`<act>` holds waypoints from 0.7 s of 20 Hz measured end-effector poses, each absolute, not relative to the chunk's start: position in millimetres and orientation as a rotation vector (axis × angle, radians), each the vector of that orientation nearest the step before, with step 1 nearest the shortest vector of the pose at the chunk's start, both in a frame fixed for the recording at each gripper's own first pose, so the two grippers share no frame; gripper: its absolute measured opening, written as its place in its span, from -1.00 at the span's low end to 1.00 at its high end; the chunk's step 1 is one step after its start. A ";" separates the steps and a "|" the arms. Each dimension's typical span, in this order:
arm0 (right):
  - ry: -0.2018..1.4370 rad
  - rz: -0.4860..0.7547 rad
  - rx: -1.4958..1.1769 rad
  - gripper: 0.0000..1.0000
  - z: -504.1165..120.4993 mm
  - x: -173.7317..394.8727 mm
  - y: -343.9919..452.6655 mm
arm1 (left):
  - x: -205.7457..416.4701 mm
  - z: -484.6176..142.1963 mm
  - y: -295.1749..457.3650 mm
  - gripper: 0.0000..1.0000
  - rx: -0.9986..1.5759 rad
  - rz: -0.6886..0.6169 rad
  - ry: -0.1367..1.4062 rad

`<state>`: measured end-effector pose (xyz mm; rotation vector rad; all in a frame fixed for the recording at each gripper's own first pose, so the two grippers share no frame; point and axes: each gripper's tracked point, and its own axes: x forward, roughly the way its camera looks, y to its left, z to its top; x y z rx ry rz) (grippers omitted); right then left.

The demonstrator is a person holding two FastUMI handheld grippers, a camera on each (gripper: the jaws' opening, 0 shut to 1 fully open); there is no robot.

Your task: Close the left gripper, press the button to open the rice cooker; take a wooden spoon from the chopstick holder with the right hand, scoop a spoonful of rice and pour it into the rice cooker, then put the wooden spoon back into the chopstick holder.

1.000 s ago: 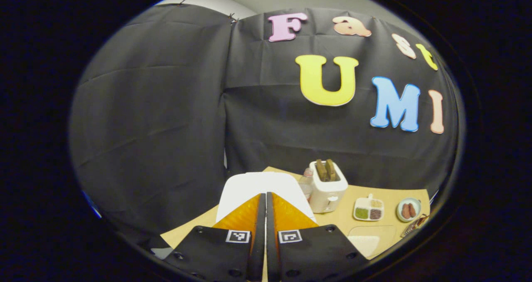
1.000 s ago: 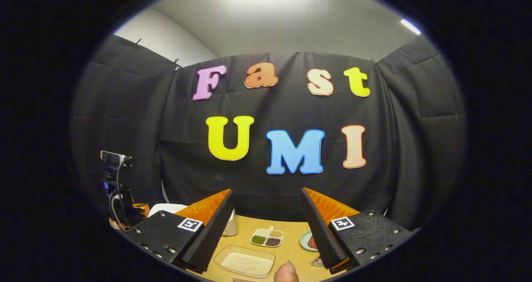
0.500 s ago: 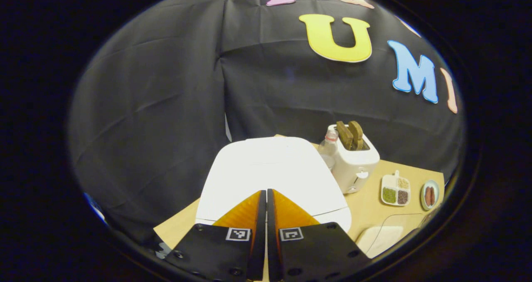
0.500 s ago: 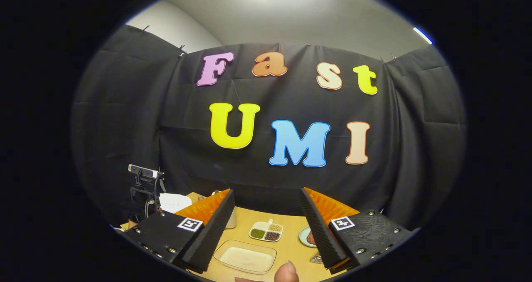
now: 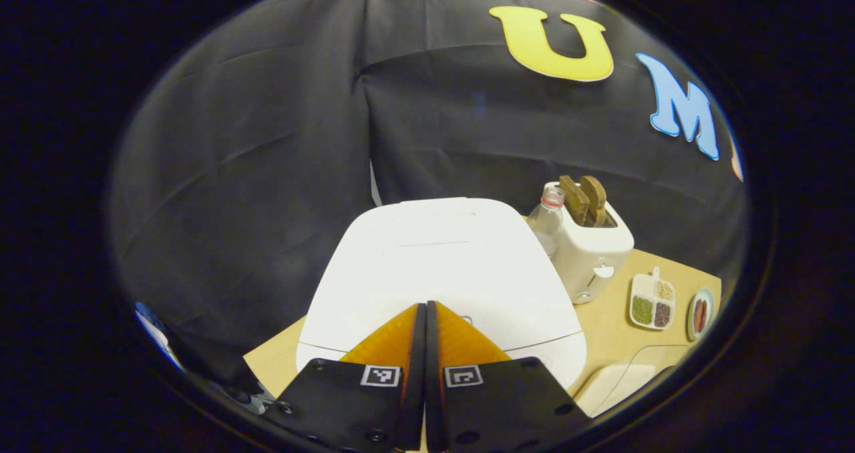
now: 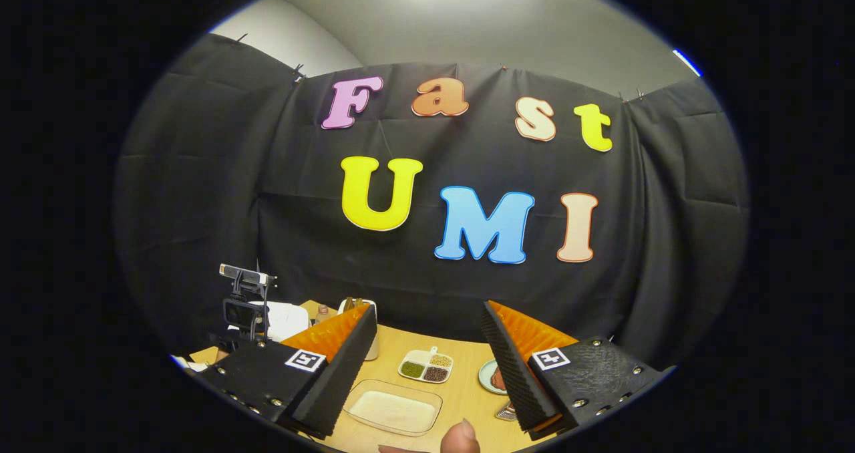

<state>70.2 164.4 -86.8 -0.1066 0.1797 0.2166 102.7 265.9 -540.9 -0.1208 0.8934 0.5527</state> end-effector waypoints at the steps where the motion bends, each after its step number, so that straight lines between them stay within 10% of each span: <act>1: 0.176 0.217 -0.105 0.92 -85.5 70.0 163.1 | 102.2 -539.9 264.6 -0.79 -0.158 0.553 0.901; 14: 0.154 0.197 -0.076 0.93 -78.6 58.1 140.4 | 147.9 -444.8 292.2 -0.80 -0.252 0.570 0.619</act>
